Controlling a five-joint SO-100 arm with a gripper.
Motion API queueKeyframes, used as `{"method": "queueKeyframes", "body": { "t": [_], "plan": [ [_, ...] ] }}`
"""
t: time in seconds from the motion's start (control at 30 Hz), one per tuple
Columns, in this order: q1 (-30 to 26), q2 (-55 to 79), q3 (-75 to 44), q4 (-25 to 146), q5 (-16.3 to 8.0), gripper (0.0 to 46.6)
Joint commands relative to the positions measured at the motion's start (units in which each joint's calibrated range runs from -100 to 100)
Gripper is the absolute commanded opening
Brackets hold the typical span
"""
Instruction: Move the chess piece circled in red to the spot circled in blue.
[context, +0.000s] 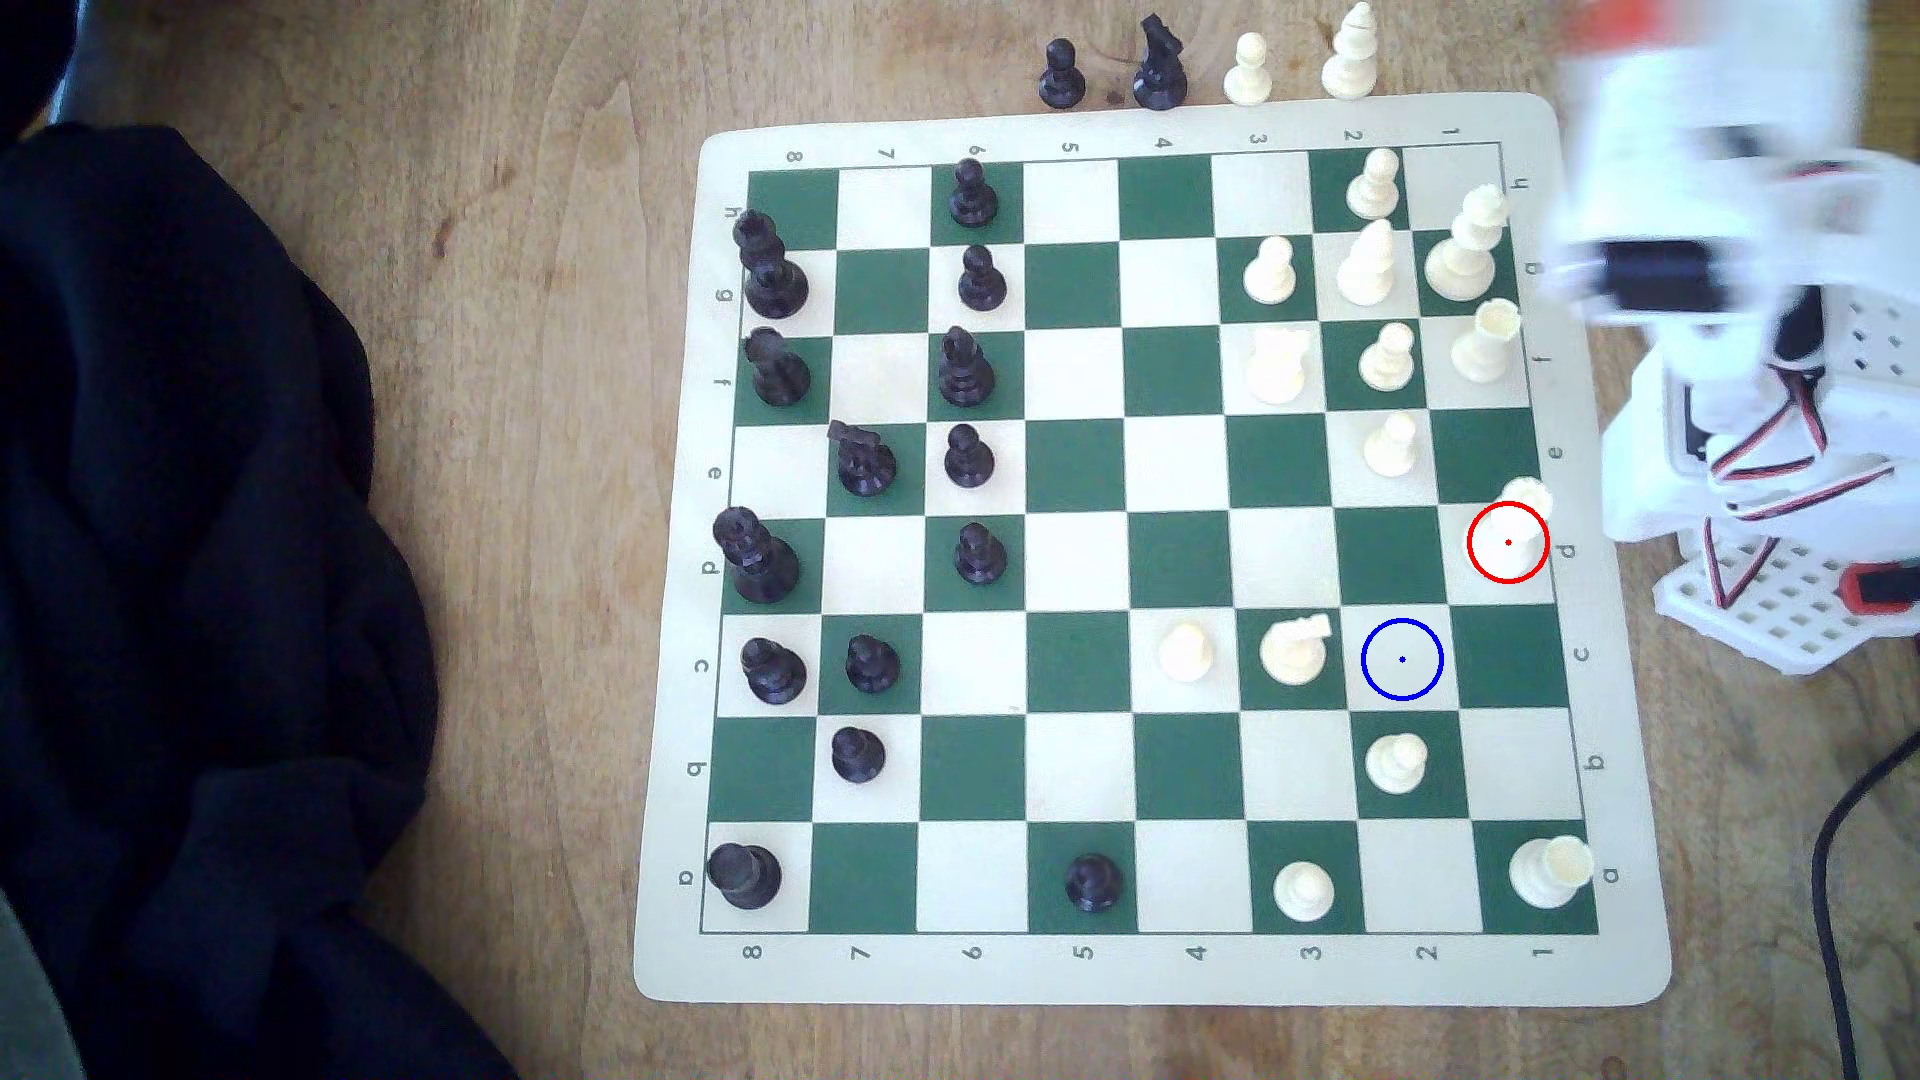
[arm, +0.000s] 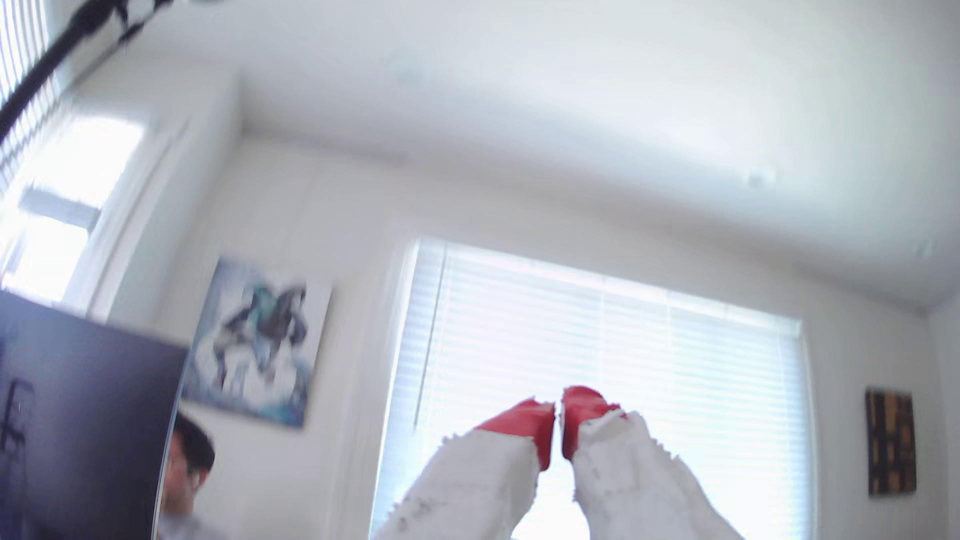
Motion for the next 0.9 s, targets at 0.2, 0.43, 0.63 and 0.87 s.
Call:
{"method": "queueKeyframes", "body": {
  "t": [0.2, 0.43, 0.63, 0.87],
  "plan": [
    [0.7, -0.3, -25.8, 62.5, -3.4, 0.2],
    [-0.5, 3.2, -43.5, 95.1, -4.7, 0.5],
    [-1.1, 17.4, -63.1, 122.4, -11.9, 1.0],
    [-5.1, 23.9, -63.7, 133.1, -20.5, 6.5]
  ]
}}
